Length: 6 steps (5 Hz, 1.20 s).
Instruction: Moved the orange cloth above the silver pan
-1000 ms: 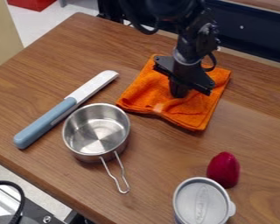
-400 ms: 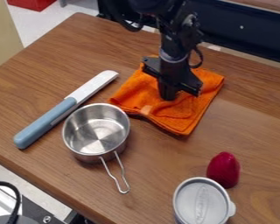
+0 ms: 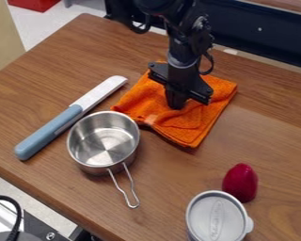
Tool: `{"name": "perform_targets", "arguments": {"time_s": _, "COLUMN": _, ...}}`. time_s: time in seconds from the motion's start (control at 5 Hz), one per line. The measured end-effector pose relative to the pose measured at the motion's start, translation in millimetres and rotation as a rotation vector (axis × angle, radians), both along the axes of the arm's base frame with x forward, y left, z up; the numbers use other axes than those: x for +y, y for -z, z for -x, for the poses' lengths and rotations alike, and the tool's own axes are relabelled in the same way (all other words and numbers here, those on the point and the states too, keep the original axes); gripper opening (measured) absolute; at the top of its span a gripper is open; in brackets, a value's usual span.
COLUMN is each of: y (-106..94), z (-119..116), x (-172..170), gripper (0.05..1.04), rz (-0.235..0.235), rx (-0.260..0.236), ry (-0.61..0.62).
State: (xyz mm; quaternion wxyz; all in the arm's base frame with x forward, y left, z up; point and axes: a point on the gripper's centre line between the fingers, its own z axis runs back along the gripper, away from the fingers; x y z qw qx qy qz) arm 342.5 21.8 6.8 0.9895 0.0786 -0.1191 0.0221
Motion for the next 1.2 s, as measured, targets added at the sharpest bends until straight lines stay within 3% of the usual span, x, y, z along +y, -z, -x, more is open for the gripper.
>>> {"name": "perform_targets", "arguments": {"time_s": 0.4, "y": -4.5, "z": -1.5, "x": -0.7, "gripper": 0.062, "rz": -0.016, "rx": 0.005, "ry": -0.058}}
{"name": "perform_targets", "arguments": {"time_s": 0.6, "y": -6.2, "z": -1.5, "x": 0.4, "gripper": 0.125, "rz": -0.016, "rx": 0.009, "ry": -0.081}}
{"name": "perform_targets", "arguments": {"time_s": 0.8, "y": -20.1, "z": -3.2, "x": -0.8, "gripper": 0.303, "rz": 0.002, "rx": -0.001, "ry": -0.108}}
{"name": "perform_targets", "arguments": {"time_s": 1.2, "y": -55.9, "z": -4.6, "x": 1.9, "gripper": 0.852, "rz": 0.066, "rx": 0.001, "ry": -0.151}}
